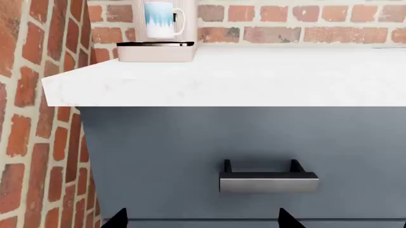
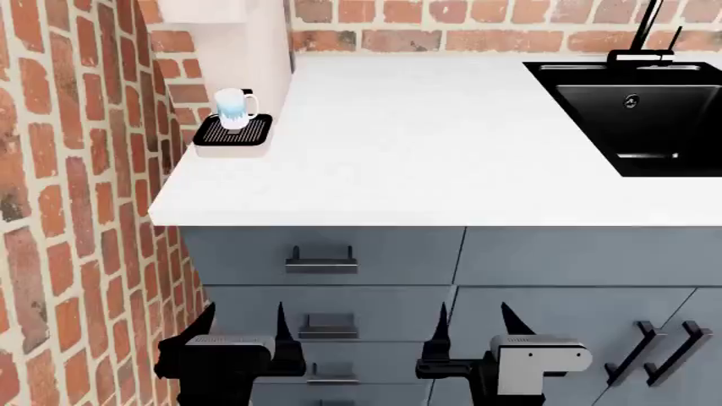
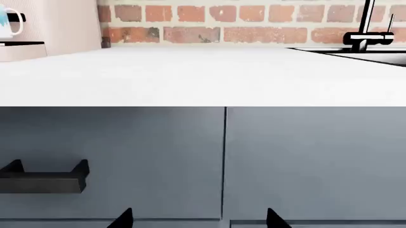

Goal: Press the button on the coffee machine to serve coffee.

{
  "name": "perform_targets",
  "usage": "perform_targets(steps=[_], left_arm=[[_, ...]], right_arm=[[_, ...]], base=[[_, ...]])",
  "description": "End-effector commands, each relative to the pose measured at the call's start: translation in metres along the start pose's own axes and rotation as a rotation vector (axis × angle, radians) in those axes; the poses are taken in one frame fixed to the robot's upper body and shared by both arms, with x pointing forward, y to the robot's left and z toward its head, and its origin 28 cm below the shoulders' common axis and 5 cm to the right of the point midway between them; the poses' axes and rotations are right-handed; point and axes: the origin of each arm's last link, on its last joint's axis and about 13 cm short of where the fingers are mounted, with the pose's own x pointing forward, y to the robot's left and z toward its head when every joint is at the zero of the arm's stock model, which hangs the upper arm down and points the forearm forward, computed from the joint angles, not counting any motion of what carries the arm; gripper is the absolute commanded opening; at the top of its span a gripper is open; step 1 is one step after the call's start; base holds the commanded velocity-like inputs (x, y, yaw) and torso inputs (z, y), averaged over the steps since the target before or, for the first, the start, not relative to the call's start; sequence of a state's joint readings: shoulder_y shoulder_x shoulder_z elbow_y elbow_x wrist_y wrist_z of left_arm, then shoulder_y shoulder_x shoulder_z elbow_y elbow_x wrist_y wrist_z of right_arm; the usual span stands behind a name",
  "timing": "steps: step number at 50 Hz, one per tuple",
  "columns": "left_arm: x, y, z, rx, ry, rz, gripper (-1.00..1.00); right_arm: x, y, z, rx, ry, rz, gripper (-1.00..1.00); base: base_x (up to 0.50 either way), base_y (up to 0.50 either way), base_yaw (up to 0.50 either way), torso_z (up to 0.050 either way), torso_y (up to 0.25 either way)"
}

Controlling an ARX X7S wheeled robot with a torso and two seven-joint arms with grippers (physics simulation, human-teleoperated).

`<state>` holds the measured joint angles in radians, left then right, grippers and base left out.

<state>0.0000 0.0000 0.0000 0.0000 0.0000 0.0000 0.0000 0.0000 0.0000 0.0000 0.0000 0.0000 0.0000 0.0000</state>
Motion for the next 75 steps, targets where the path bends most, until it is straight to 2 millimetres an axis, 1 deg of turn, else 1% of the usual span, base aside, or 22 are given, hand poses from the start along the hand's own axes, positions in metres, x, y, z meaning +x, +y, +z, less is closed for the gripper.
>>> perform_targets(steps=[1,14,17,21,27,31,35,70,75], left_arm=[[-0.0003,0.0007,-0.0002,-0.003,0.004,0.000,1.00],[-0.0013,0.0032,-0.0022,0.026,0.011,0.003,1.00],[-0.0005,-0.0003,-0.0038,0.044,0.025,-0.004,1.00],[0.0014,-0.0036,-0.0027,0.022,0.017,0.000,1.00],[0.0018,-0.0029,-0.0034,0.030,0.017,0.011,1.00],[0.0011,-0.0034,-0.0003,0.040,-0.023,0.013,1.00],[0.0016,-0.0024,0.0012,0.039,-0.045,0.025,1.00],[0.0019,-0.0009,0.0002,0.053,-0.048,0.030,1.00],[0.0021,-0.0019,0.0020,0.019,-0.051,0.034,1.00]], right_arm=[[0.0001,0.0000,0.0000,-0.007,0.001,-0.001,1.00],[0.0008,0.0001,0.0007,-0.011,-0.001,0.002,1.00],[0.0009,0.0000,0.0008,-0.012,-0.001,0.001,1.00],[0.0009,0.0002,0.0009,-0.014,0.000,0.000,1.00],[0.0006,0.0005,0.0015,-0.018,0.004,-0.001,1.00],[0.0005,0.0006,0.0018,-0.022,0.004,-0.002,1.00],[0.0000,0.0007,0.0026,-0.027,0.002,-0.003,1.00],[-0.0005,0.0007,0.0029,-0.044,0.004,-0.005,1.00],[-0.0004,0.0007,0.0025,-0.044,0.007,-0.006,1.00]], base=[[0.00,0.00,0.00,0.000,0.000],[0.00,0.00,0.00,0.000,0.000],[0.00,0.00,0.00,0.000,0.000],[0.00,0.00,0.00,0.000,0.000],[0.00,0.00,0.00,0.000,0.000],[0.00,0.00,0.00,0.004,0.000],[0.00,0.00,0.00,0.047,0.000],[0.00,0.00,0.00,0.050,0.000],[0.00,0.00,0.00,0.030,0.000]])
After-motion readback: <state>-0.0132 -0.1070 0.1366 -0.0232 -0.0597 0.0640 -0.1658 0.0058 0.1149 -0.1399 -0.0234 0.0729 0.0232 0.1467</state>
